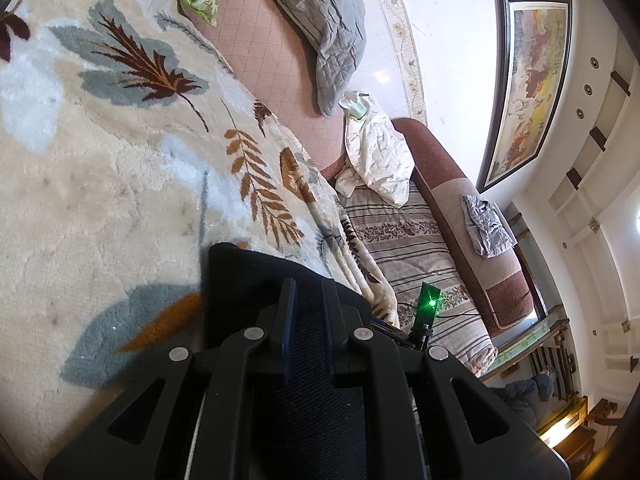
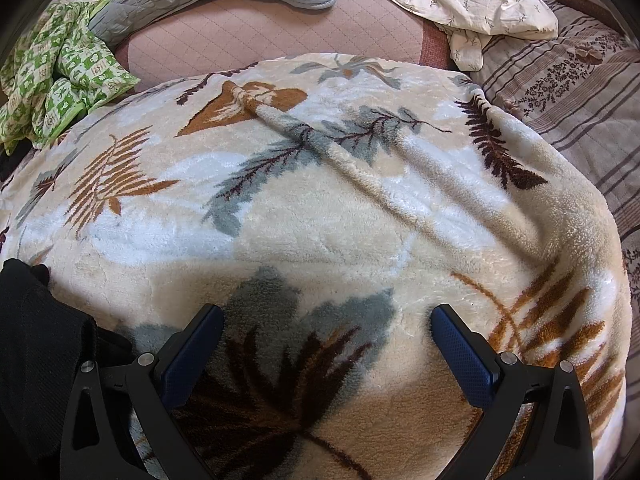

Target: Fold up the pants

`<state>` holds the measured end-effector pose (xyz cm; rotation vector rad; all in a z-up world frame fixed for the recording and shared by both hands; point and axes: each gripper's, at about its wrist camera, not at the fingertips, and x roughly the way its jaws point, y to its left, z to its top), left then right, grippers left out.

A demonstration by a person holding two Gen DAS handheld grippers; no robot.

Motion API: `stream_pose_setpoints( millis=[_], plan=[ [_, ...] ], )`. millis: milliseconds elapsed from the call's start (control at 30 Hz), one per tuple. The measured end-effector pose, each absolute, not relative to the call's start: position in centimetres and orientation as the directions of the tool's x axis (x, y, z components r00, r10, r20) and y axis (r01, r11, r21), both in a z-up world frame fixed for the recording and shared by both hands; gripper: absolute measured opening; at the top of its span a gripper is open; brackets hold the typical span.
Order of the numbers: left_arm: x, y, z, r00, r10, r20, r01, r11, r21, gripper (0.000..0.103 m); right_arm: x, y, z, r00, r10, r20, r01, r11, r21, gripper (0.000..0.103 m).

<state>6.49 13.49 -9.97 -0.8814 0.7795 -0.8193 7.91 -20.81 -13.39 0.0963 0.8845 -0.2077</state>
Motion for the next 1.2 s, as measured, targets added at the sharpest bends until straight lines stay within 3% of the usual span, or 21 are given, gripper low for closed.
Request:
stream_pose_setpoints(
  millis=[767,900,1000,1033,1100,1200],
  plan=[
    [6.9,13.0,-9.6,0.460,-0.845,-0.273,0.244,0.416,-0.876,0.012,8.0,-20.1,-13.8,0.618,-0.149,-0.772,0.221,0.975,-0.011,0.102],
    [7.1,12.6,-9.1,0.463,-0.843,-0.274,0.244,0.418,-0.875,0.031,8.4,-20.5,-14.0,0.608,-0.142,-0.781,0.224,0.975,-0.003,0.102],
    [6.6,11.6,-7.6,0.470,-0.829,-0.303,0.285,0.467,-0.837,0.060,8.6,-20.1,-14.1,0.607,-0.149,-0.781,0.223,0.975,-0.013,0.102],
    [6.0,10.9,-6.1,0.492,-0.788,-0.370,0.297,0.551,-0.780,0.071,8.7,-19.6,-14.3,0.608,-0.150,-0.780,0.216,0.976,-0.019,0.102],
    [4.8,10.2,-3.6,0.546,-0.706,-0.451,0.306,0.669,-0.677,0.083,8.3,-19.6,-14.2,0.611,-0.141,-0.779,0.202,0.979,-0.019,0.102],
    [2.4,9.2,0.0,0.593,-0.649,-0.476,0.379,0.747,-0.547,0.083,7.0,-19.1,-13.1,0.609,-0.117,-0.784,0.172,0.985,-0.014,0.102]
  ],
)
